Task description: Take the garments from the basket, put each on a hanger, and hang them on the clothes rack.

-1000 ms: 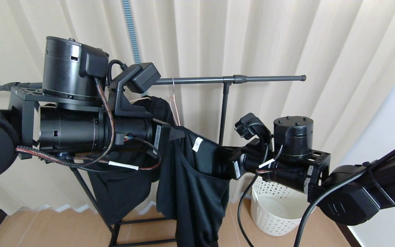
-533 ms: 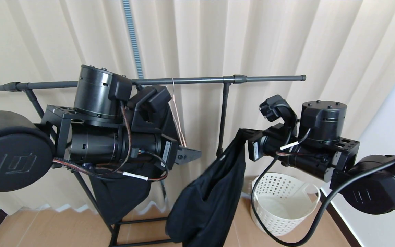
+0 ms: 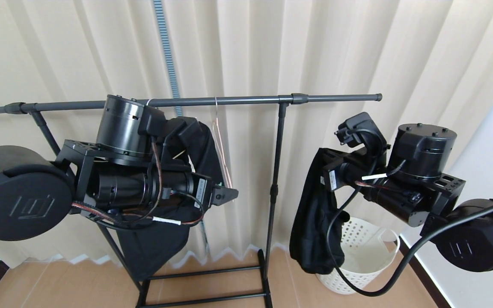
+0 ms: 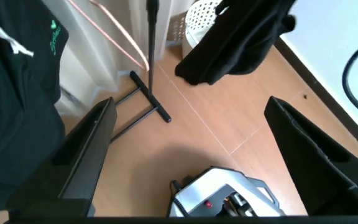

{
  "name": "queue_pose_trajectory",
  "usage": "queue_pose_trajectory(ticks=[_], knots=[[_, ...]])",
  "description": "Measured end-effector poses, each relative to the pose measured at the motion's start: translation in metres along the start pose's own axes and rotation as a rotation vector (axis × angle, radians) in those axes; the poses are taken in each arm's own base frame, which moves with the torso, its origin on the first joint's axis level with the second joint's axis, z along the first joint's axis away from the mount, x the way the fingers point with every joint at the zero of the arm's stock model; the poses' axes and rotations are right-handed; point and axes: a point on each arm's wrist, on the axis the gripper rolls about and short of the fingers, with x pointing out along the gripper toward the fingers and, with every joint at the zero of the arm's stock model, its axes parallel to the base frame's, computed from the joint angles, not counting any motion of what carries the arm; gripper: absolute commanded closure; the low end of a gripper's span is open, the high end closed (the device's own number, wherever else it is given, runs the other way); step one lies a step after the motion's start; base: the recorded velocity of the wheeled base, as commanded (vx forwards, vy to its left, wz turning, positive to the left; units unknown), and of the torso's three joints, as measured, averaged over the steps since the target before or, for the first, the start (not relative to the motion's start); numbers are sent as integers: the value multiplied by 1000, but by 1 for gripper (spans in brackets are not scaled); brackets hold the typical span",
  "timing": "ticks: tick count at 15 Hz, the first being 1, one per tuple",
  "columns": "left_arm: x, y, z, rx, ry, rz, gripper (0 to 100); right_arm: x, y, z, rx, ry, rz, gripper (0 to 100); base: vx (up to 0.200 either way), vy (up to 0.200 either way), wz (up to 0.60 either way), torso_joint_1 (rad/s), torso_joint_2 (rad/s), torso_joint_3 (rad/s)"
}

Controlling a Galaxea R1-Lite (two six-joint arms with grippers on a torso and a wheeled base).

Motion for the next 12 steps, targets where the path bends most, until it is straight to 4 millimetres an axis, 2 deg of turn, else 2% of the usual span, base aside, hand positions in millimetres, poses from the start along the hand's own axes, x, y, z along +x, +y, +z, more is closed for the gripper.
queue_pose_trajectory(ticks=[6, 12], knots=[[18, 15, -1, -93, 25, 71, 0, -5, -1, -4, -17, 9, -14, 100, 0, 0, 0, 0, 0, 0], [47, 20, 18, -194, 53, 121, 0, -5, -1, -4, -16, 8, -16, 100, 0, 0, 0, 0, 0, 0]])
